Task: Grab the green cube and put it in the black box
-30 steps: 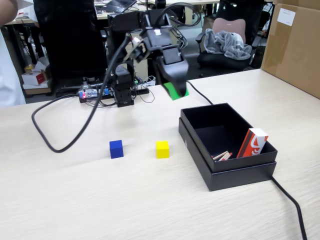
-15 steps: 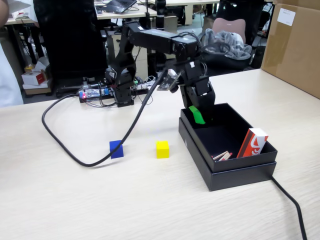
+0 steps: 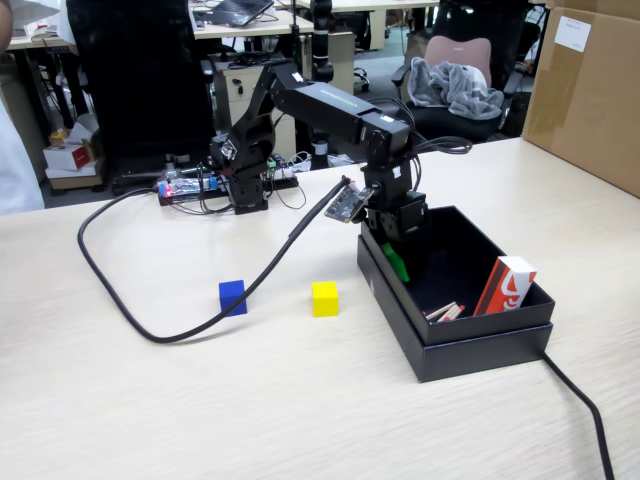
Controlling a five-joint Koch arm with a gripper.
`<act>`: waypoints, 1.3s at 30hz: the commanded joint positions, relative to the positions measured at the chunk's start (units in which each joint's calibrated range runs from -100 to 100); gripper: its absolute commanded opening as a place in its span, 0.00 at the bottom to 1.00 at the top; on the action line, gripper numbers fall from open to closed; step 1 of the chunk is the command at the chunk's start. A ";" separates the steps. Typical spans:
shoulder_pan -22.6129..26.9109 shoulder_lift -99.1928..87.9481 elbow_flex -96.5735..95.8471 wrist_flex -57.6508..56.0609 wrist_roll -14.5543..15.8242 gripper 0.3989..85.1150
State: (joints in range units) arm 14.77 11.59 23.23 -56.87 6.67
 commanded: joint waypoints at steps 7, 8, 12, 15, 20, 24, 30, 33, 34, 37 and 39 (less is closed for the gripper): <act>-0.39 -3.27 6.42 -0.36 -0.39 0.38; -0.44 -3.84 6.87 -0.36 -0.39 0.41; -0.59 -7.17 7.68 -0.36 -0.39 0.45; -0.88 -13.02 7.50 -0.36 -0.49 0.47; -1.95 -27.48 7.32 0.33 -1.17 0.58; -2.93 -39.76 6.51 0.85 -1.17 0.58; -5.08 -59.49 -3.10 0.93 -1.17 0.58; -6.74 -72.11 -11.81 2.23 -2.00 0.58; -7.03 -74.75 -13.71 2.23 -2.15 0.58; -8.30 -86.80 -24.23 2.23 -3.76 0.57; -9.28 -92.54 -30.30 2.23 -4.64 0.57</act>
State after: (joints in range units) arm 6.62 -72.56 -5.34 -56.48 4.03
